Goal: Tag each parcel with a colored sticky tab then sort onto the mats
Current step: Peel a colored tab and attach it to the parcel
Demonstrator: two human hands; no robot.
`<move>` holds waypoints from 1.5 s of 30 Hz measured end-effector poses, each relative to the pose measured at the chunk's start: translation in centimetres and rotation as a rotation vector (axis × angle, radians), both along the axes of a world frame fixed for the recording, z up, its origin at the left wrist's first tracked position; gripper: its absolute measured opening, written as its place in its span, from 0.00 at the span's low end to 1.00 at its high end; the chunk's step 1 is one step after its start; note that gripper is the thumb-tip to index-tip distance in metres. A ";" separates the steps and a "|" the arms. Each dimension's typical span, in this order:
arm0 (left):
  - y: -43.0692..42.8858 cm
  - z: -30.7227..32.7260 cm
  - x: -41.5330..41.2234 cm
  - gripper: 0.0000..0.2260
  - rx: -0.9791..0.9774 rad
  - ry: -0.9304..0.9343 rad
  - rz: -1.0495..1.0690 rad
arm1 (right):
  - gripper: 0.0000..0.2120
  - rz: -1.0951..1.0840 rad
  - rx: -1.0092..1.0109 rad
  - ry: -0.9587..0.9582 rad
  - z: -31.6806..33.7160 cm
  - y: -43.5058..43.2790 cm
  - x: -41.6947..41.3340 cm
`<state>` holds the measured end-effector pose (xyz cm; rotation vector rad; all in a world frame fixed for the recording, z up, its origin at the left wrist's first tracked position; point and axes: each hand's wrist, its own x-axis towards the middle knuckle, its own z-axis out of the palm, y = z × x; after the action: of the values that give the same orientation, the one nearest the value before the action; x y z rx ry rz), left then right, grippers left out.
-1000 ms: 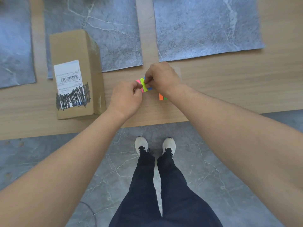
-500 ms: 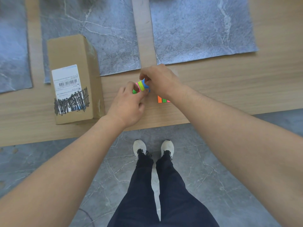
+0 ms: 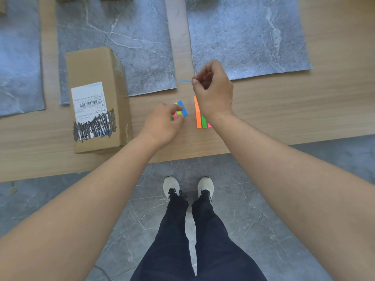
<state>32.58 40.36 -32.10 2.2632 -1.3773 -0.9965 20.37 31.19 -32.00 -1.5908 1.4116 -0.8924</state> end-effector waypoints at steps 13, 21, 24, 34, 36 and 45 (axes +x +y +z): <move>-1.5 7.4 -1.4 0.10 -0.090 0.937 0.902 | 0.07 0.159 -0.058 -0.181 3.6 3.6 -2.3; 2.2 9.6 -0.8 0.03 -0.268 0.731 0.751 | 0.08 0.268 -0.074 -0.210 6.6 5.7 -2.6; 4.3 9.9 0.8 0.03 -0.310 0.600 0.686 | 0.13 0.227 -0.091 -0.165 7.1 6.8 -1.5; 13.8 7.5 6.8 0.03 -0.436 0.285 0.457 | 0.13 0.247 -0.090 -0.043 5.4 14.0 4.3; 15.4 6.6 7.7 0.04 -0.416 0.285 0.415 | 0.14 0.295 -0.089 0.007 4.6 15.7 5.2; 18.1 1.9 8.8 0.05 -0.411 0.215 0.401 | 0.21 0.659 -0.305 0.355 1.7 17.7 7.9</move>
<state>41.34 58.43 -30.20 1.9481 -0.8903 -0.7184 28.23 48.92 -30.25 -2.3413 0.8767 -0.4508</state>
